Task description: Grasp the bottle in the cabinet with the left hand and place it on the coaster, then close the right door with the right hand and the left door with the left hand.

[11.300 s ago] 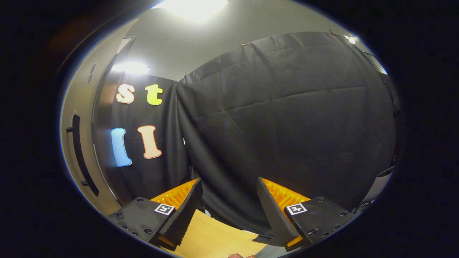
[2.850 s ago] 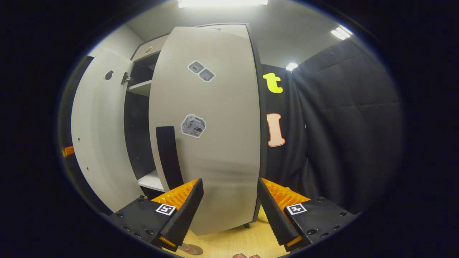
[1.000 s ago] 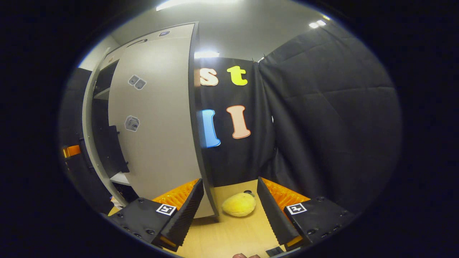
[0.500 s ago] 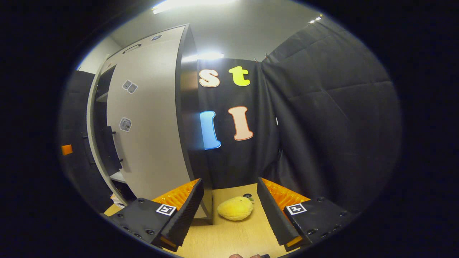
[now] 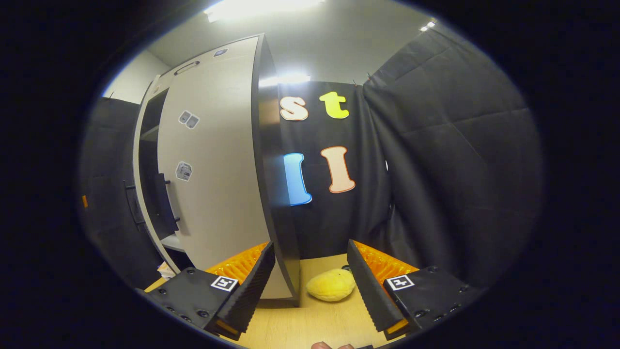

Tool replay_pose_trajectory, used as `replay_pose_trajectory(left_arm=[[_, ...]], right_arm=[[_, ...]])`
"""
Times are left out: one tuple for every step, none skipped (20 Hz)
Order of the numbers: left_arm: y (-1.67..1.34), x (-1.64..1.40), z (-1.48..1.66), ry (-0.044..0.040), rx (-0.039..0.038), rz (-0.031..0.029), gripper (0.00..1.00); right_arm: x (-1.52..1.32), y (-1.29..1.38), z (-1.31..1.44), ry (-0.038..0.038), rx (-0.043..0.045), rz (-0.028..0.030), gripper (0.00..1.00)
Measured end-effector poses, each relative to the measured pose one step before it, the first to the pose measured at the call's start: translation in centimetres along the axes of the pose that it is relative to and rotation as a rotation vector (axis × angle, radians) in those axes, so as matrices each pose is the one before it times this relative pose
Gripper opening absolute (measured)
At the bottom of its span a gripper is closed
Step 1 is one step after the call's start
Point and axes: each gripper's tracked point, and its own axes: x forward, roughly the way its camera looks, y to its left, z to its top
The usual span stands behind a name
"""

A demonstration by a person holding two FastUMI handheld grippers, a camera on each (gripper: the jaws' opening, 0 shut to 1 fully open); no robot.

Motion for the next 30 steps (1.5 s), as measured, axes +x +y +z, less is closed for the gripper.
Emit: replay_pose_trajectory(left_arm=[[0.804,-0.699,0.221,-0.01247,-0.00220,0.01552,0.90],[0.639,-0.507,0.094,-0.00830,-0.00015,0.01297,0.92],[0.602,-0.280,-0.049,-0.00231,0.00193,0.00768,0.94],[0.451,-0.157,-0.270,0.00544,0.00489,0.00681,0.94],[0.210,0.092,-0.012,0.00573,0.00884,0.00731,0.94],[0.406,0.154,0.048,0.00221,0.01186,0.00625,0.94],[0.764,0.007,0.066,-0.00056,0.01017,0.00552,0.94],[0.372,0.240,-0.014,0.00116,0.00902,-0.00028,0.95],[0.050,0.098,0.039,-0.00107,0.00624,-0.00459,0.90],[-0.192,0.233,0.128,-0.00292,0.00794,-0.01223,0.90],[0.001,0.157,0.145,-0.00339,0.01063,-0.00914,0.90],[0.106,0.268,0.170,-0.00403,0.01484,-0.00983,0.90],[0.107,-0.057,0.209,-0.00657,0.01393,-0.00764,0.90],[0.224,-0.017,0.038,-0.00093,0.00766,-0.00165,0.90],[0.235,-0.291,-0.225,0.00026,0.00328,-0.00121,0.94],[0.107,-0.221,-0.196,0.00563,0.00115,-0.00291,0.90],[0.014,-0.065,-0.387,0.00769,0.00443,-0.00646,0.90],[0.041,-0.020,-0.221,0.00888,0.00639,-0.00563,0.94],[0.012,-0.082,-0.213,0.00746,0.00984,-0.00488,0.92],[0.120,-0.020,-0.083,0.00345,0.01142,0.00088,0.91],[0.098,-0.215,-0.263,0.00369,0.01003,0.00283,0.89],[-0.110,-0.044,-0.122,0.00281,0.00482,-0.00325,0.89],[-0.094,-0.341,-0.110,0.00101,-0.00116,-0.00944,0.95],[-0.042,-0.139,-0.061,0.00018,-0.00309,-0.00987,0.95],[0.107,-0.356,-0.071,0.00064,0.00178,-0.00841,0.95],[0.046,-0.282,-0.101,0.00063,0.00594,-0.00521,0.95],[0.077,0.015,-0.209,0.00577,0.00697,-0.00009,0.95],[0.079,0.088,-0.319,0.01101,0.00548,0.00426,0.95],[-0.098,0.016,-0.327,0.01194,0.00419,0.00087,0.95],[-0.160,0.060,-0.177,0.00984,0.00164,-0.00430,0.95]], right_arm=[[-0.171,0.410,0.056,-0.00738,0.00171,-0.00399,0.95],[-0.161,0.366,-0.122,-0.00093,0.00260,-0.00219,0.95],[-0.143,0.552,-0.188,0.00250,0.00251,0.00105,0.95],[-0.259,0.505,-0.148,0.00089,-0.00020,0.00344,0.95],[-0.170,0.492,-0.094,0.00043,-0.00282,0.00067,0.95],[-0.196,0.590,-0.124,0.00067,-0.00736,0.00084,0.92],[-0.145,0.576,-0.150,0.00388,-0.00948,-0.00040,0.95],[-0.153,0.666,-0.040,0.00257,-0.00721,0.00379,0.95],[-0.113,0.802,-0.020,-0.00162,-0.00427,0.00582,0.95],[-0.096,0.816,0.164,-0.00458,-0.00176,0.00768,0.92],[-0.014,0.846,0.218,-0.00458,-0.00053,0.01041,0.92],[0.051,0.874,0.246,-0.00564,-0.00241,0.01031,0.95],[-0.022,0.709,0.218,-0.00571,-0.00626,0.00530,0.95],[0.050,0.618,0.103,-0.00124,-0.00874,0.00314,0.95],[0.146,0.742,0.033,0.00145,-0.01198,0.00580,0.95],[0.039,0.829,-0.021,0.00515,-0.01074,0.00750,0.95],[0.054,0.831,-0.092,0.00862,-0.01080,0.01072,0.95],[0.251,0.839,-0.014,0.00705,-0.01164,0.01737,0.95],[0.088,0.883,0.014,0.00463,-0.00935,0.01767,0.95],[-0.208,0.686,0.061,0.00233,-0.00921,0.00873,0.92],[-0.130,0.446,0.188,-0.00231,-0.00787,0.00232,0.95],[-0.178,0.467,0.102,-0.00328,-0.00474,0.00193,0.95],[-0.098,0.405,0.059,-0.00418,-0.00008,0.00184,0.95],[-0.037,0.423,-0.109,-0.00107,0.00395,0.00203,0.95],[-0.135,0.420,-0.130,-0.00296,0.00670,0.00531,0.92],[-0.142,0.299,-0.181,-0.00364,0.00651,0.00346,0.95],[-0.121,0.232,-0.205,0.00016,0.00626,0.00228,0.95],[-0.183,0.218,-0.482,0.01013,0.00516,0.00493,0.95],[-0.159,0.223,-0.325,0.00763,0.00218,0.00534,0.95],[-0.183,-0.037,-0.119,0.00182,-0.00094,-0.00479,0.92]])
